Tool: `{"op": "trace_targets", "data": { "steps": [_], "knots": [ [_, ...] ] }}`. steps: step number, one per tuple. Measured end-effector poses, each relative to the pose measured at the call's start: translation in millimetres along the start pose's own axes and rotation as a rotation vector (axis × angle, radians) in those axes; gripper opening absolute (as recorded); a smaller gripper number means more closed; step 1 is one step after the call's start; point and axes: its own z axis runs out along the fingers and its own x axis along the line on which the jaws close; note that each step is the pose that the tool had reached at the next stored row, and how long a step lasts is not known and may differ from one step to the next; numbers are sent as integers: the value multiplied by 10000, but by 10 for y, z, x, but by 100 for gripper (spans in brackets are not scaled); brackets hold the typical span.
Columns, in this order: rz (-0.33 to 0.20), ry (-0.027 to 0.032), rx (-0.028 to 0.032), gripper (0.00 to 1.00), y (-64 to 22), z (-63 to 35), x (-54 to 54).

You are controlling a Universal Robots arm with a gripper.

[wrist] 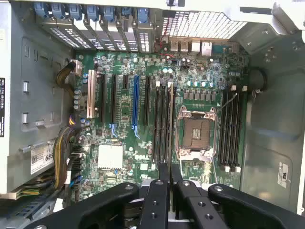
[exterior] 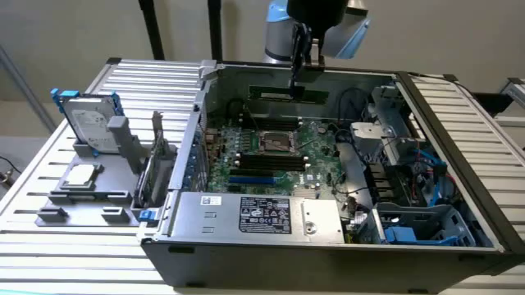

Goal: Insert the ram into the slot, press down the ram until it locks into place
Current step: 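Insert the ram into the slot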

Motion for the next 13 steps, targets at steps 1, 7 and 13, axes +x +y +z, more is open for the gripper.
{"op": "trace_targets", "data": {
  "steps": [1, 7, 13],
  "knots": [
    [0, 0, 0, 13, 0, 0, 0],
    [0, -1, 0, 13, 0, 0, 0],
    [0, -1, 1, 13, 0, 1, 0]
  ]
}}
